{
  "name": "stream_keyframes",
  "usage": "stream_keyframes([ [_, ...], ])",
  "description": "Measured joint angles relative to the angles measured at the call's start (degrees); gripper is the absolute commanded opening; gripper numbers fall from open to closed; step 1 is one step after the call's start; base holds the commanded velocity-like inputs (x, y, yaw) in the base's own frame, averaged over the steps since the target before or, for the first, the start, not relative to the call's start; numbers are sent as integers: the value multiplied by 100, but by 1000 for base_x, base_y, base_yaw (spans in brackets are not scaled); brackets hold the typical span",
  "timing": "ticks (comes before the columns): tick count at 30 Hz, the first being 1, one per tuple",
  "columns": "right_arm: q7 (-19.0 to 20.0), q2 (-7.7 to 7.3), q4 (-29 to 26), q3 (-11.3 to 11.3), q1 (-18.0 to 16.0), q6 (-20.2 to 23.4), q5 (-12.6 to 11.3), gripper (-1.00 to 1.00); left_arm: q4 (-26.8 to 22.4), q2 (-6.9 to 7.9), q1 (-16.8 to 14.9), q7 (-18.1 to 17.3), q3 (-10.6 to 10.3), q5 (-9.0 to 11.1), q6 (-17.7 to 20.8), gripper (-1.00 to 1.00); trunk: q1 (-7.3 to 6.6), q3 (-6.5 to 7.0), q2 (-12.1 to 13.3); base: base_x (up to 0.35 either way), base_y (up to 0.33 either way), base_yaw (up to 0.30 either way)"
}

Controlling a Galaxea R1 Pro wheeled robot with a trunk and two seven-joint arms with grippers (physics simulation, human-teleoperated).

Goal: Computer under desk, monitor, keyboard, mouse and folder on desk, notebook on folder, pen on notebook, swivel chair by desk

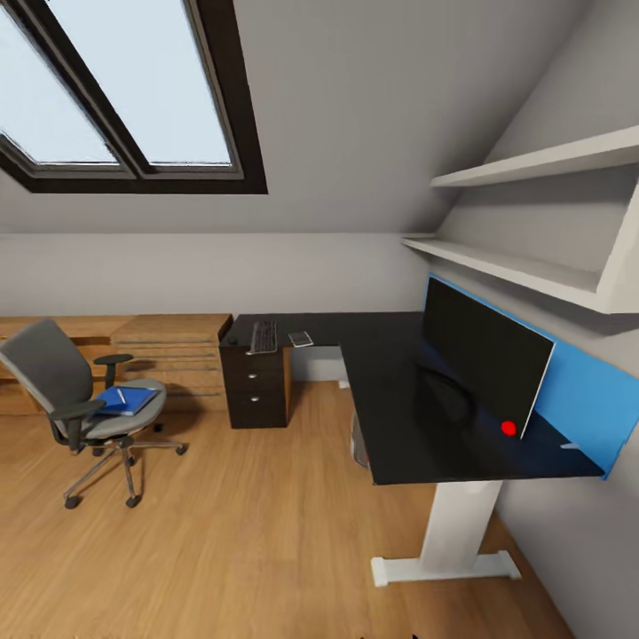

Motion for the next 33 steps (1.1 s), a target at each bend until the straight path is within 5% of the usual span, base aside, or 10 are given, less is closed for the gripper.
stream_keyframes([
  [12, 0, 3, 0, -2, 0, -2, 6, 100, 11, -28, 0, 25, -10, -12, -21, 100, -1, -25, -2, 227, 267, 233],
  [33, 0, -10, 117, -32, -10, 7, -31, 100, 294, -36, 0, 31, -32, -24, -25, 100, -1, -193, -2, 307, 174, 80],
])
